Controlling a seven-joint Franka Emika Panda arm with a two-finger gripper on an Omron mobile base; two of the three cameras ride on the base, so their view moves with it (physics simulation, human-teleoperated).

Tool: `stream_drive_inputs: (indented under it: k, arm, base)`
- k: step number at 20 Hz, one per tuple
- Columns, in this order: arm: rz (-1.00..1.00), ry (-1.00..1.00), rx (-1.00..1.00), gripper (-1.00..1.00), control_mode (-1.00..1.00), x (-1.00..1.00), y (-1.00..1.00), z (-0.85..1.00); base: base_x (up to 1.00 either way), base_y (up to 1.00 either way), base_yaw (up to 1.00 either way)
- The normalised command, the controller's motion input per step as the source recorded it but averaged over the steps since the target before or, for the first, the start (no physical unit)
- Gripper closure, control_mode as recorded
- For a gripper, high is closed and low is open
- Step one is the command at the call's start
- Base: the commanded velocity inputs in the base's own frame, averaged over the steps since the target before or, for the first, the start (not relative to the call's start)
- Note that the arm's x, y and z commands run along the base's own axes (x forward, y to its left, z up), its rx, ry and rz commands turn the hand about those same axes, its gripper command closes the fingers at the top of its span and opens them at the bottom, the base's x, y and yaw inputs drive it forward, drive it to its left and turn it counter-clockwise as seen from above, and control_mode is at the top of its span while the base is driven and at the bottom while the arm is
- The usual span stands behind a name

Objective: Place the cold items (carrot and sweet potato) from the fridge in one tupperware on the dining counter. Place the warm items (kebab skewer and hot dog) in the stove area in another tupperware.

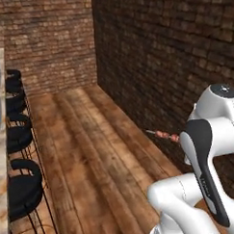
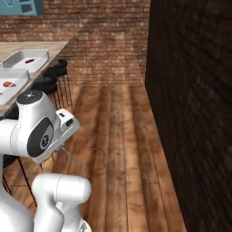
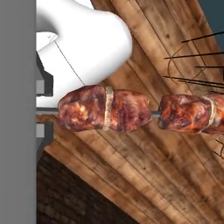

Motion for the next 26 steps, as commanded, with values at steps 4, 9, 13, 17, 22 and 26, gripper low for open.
stream_drive_inputs:
  k: [4,9,13,17,22,26]
  arm:
    - [0.0,0.0,0.0,1.0,1.0,0.0,0.0,0.0]
    - [0.0,0.0,0.0,1.0,1.0,0.0,0.0,0.0]
    - [0.0,0.0,0.0,1.0,1.0,0.0,0.0,0.0]
    - [0.0,0.0,0.0,1.0,1.0,0.0,0.0,0.0]
    - [0.0,0.0,0.0,1.0,1.0,0.0,0.0,0.0]
    - [0.0,0.0,0.0,1.0,1.0,0.0,0.0,0.0]
  base:
    - [1.0,-0.54,0.48]
    - [1.0,-0.5,0.41]
    - [1.0,-0.41,0.32]
    - [1.0,-0.47,0.31]
    - [1.0,-0.63,0.47]
    - [1.0,-0.5,0.57]
